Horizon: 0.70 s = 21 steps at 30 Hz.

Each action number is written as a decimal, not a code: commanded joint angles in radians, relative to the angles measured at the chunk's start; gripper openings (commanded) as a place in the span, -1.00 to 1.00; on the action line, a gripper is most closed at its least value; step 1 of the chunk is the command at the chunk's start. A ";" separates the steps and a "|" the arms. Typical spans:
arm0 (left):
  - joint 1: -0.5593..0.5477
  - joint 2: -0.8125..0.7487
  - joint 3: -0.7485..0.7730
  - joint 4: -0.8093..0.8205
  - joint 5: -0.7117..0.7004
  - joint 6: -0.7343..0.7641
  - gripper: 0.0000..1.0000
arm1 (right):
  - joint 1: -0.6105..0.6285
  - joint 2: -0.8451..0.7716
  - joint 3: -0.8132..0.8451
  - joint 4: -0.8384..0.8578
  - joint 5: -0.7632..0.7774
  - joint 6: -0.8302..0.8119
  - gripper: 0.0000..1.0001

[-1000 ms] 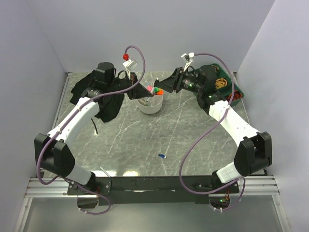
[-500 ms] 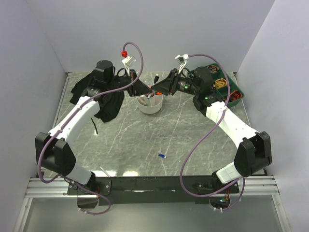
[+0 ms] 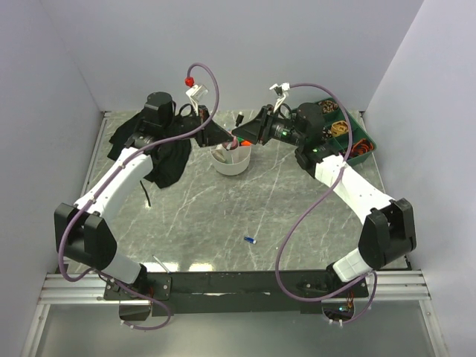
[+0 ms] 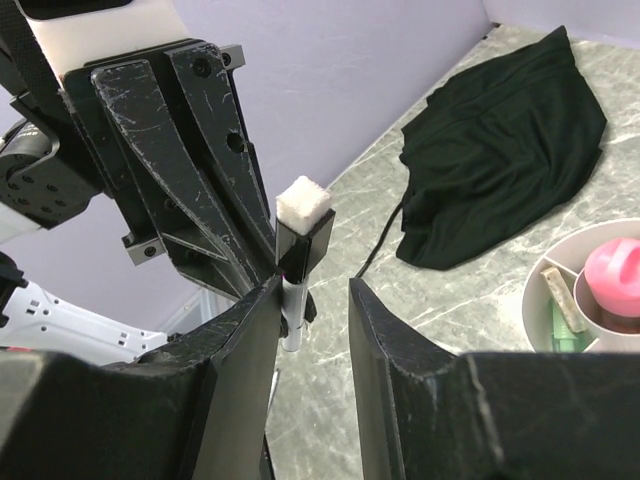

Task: Sort the stationery into containers
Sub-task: Place the pen in the storage box.

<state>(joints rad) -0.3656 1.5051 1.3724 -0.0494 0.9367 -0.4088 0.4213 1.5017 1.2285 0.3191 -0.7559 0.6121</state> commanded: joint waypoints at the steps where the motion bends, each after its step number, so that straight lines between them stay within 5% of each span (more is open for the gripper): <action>1: 0.001 0.001 0.027 0.069 0.025 -0.021 -0.99 | 0.011 0.015 0.051 0.060 0.020 -0.003 -0.18; 9: 0.001 0.012 0.019 0.089 0.031 -0.039 -0.99 | 0.019 0.028 0.089 0.054 0.010 -0.067 -0.44; 13: 0.001 0.020 0.020 0.083 0.021 -0.035 -0.99 | 0.020 0.031 0.091 0.057 -0.010 -0.098 -0.92; 15: 0.001 0.020 0.022 0.071 -0.013 -0.025 -0.98 | 0.020 0.025 0.080 0.049 -0.005 -0.139 -1.00; 17: 0.007 0.018 0.025 0.052 -0.038 0.004 -0.78 | 0.023 0.019 0.065 0.046 0.000 -0.166 -1.00; 21: 0.046 0.000 0.048 -0.075 -0.085 0.114 -0.01 | 0.022 0.003 0.011 0.041 0.029 -0.265 -1.00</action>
<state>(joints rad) -0.3557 1.5223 1.3739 -0.0357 0.9024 -0.3878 0.4362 1.5288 1.2694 0.3309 -0.7567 0.4774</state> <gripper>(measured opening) 0.352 0.064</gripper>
